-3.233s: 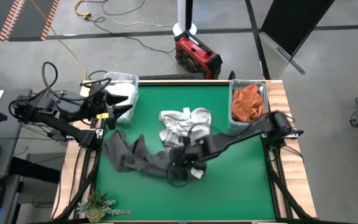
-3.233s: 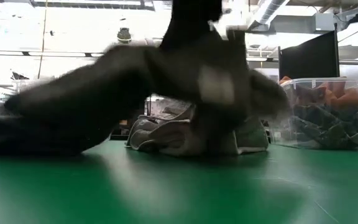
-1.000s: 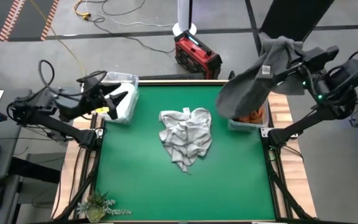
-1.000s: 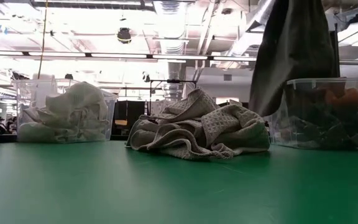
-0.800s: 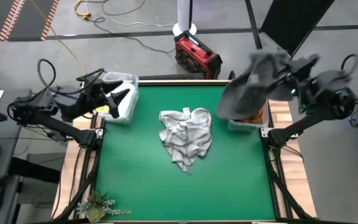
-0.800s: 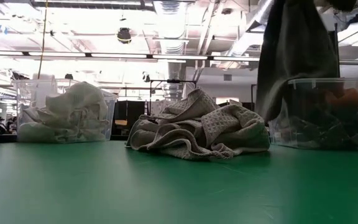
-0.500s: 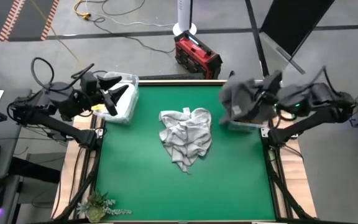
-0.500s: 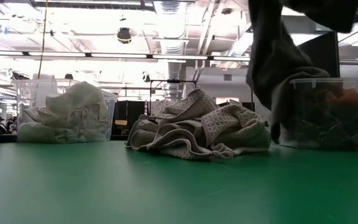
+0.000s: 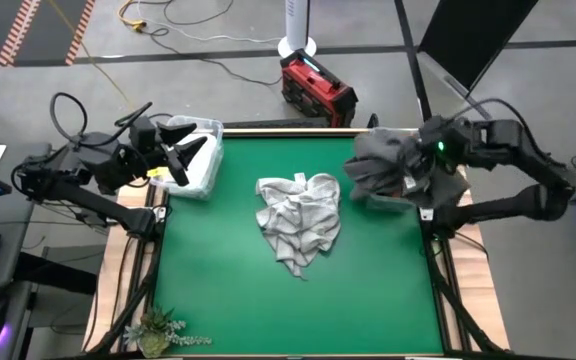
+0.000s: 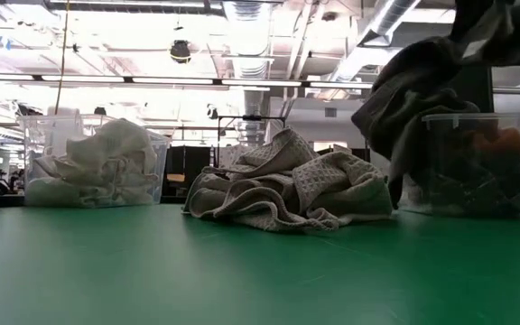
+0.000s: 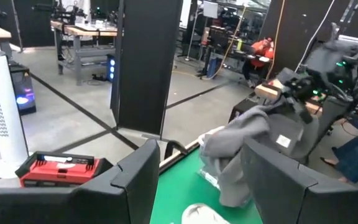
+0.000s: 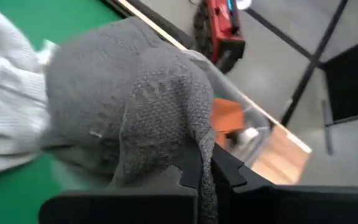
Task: Sort towels by color in basket
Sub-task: Put the gray towel into the right transparent bin
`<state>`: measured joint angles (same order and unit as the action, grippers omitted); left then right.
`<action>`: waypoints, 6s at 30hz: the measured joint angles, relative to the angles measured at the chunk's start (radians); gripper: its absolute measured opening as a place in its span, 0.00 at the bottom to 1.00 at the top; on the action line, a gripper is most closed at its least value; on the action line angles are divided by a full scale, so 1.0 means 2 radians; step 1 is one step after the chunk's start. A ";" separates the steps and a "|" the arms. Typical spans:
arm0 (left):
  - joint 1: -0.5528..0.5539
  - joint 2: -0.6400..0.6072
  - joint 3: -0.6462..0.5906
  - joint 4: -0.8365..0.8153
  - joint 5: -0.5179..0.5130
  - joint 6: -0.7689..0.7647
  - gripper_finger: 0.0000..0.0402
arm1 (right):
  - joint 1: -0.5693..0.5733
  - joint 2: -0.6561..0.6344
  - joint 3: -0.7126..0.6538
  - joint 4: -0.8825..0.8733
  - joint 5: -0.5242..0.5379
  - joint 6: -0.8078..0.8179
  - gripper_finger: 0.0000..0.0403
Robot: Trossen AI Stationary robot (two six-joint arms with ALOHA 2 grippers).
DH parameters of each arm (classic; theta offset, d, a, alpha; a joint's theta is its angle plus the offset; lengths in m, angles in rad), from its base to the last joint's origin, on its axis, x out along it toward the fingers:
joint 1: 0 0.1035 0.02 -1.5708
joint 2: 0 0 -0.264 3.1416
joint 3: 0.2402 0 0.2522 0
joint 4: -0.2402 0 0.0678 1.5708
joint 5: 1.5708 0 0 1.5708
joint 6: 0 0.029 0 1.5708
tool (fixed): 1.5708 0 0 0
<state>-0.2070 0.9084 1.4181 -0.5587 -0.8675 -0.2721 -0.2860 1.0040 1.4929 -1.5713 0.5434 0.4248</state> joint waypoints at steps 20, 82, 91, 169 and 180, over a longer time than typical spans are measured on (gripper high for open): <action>0.000 0.007 0.000 -0.014 -0.017 0.005 0.53 | -0.249 0.057 -0.175 0.136 -0.182 -0.388 0.08; 0.000 0.013 0.000 -0.053 -0.145 0.043 0.53 | -0.209 0.155 -0.176 0.219 -0.259 -0.438 0.71; 0.000 0.013 0.000 -0.053 -0.145 0.030 0.53 | -0.195 0.130 -0.068 0.206 -0.240 -0.438 0.71; 0.000 0.013 0.000 -0.048 -0.131 0.040 0.53 | -0.101 0.146 0.270 0.000 -0.122 -0.293 0.06; 0.000 0.013 0.000 -0.049 -0.131 0.038 0.53 | -0.104 0.162 0.228 0.002 -0.173 -0.292 0.06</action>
<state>-0.2070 0.9352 1.4181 -0.6558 -1.1286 -0.1953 -0.4946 1.3275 1.9482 -1.5681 0.1964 -0.1583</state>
